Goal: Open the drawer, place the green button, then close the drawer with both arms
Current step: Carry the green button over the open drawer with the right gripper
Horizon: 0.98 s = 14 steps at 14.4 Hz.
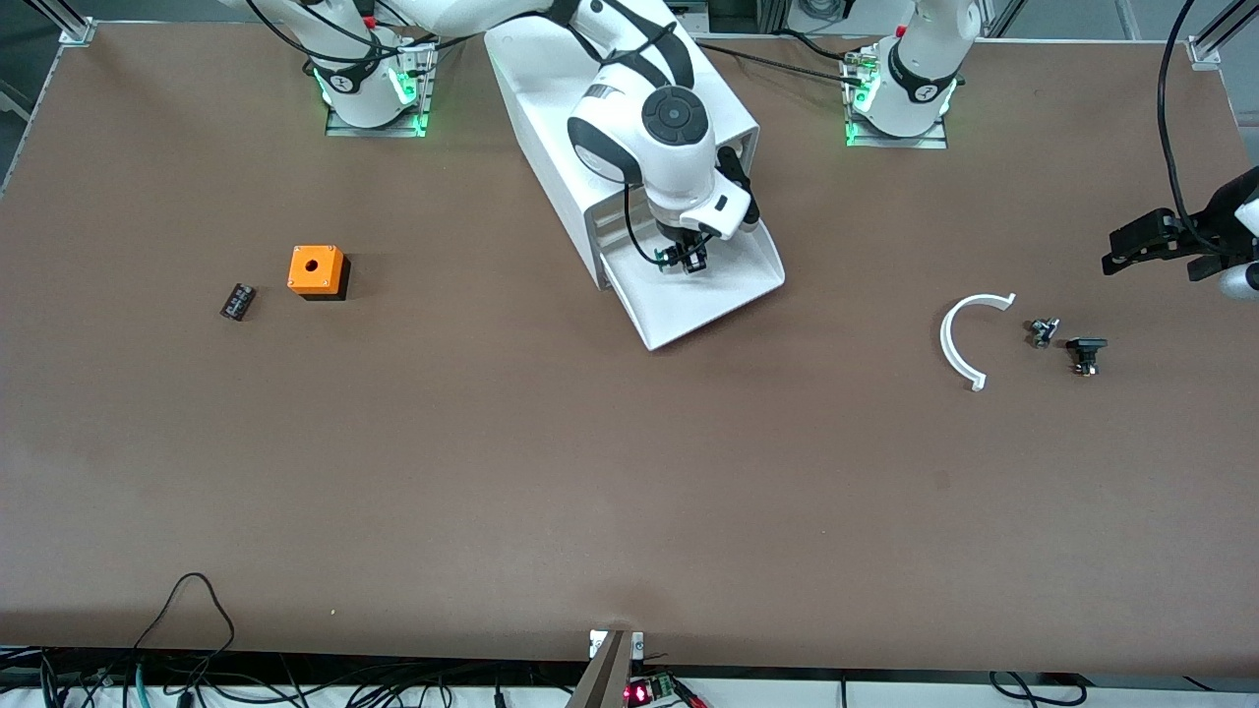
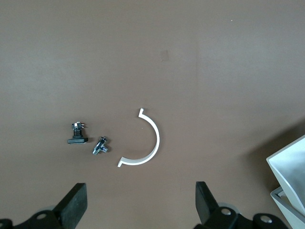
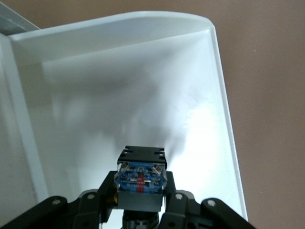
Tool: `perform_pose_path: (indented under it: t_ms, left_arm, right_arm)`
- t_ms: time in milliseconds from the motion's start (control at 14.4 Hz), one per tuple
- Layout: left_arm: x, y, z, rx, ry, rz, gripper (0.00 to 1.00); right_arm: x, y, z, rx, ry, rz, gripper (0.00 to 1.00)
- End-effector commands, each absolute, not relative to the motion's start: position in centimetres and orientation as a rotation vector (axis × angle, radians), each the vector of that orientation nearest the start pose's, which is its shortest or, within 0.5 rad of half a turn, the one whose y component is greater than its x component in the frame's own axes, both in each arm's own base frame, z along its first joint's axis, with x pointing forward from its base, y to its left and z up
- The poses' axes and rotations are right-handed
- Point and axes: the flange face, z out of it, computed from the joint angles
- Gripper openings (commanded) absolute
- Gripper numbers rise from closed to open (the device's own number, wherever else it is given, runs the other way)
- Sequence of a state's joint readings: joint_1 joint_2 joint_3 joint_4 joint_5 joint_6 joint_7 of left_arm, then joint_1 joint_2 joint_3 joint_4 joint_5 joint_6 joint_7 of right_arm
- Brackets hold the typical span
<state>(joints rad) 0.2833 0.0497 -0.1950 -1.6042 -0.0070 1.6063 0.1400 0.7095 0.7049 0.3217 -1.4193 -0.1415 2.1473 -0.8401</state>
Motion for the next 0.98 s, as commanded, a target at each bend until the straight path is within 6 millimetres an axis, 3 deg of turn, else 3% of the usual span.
perform_pose_path:
  t_ms: [0,418,627,697,766,905]
  left_arm:
    - [56.9,5.2,59.0,-3.141,0.078,0.057,1.0]
    - [57.8,5.1,58.3,-3.146,0.083,0.022,1.0]
    - [58.4,4.2,58.0,-3.145,0.102,-0.008,1.0]
    - [58.7,4.2,57.7,-3.147,0.092,-0.025,1.0]
    - [59.0,4.1,57.5,-3.15,0.094,-0.045,1.0]
    - [59.6,4.1,57.1,-3.15,0.107,-0.085,1.0]
  right_arm:
    - [41.2,60.8,29.5,1.877,2.618,0.067,0.33]
    - [40.7,61.0,26.9,1.876,2.619,0.02,0.36]
    - [40.4,61.4,26.7,1.865,2.622,0.034,0.38]
    - [40.4,61.4,26.4,1.886,2.61,0.026,0.53]
    - [40.3,61.4,26.6,1.935,2.574,0.028,1.0]
    - [41.6,61.5,28.1,2.009,2.522,0.072,1.0]
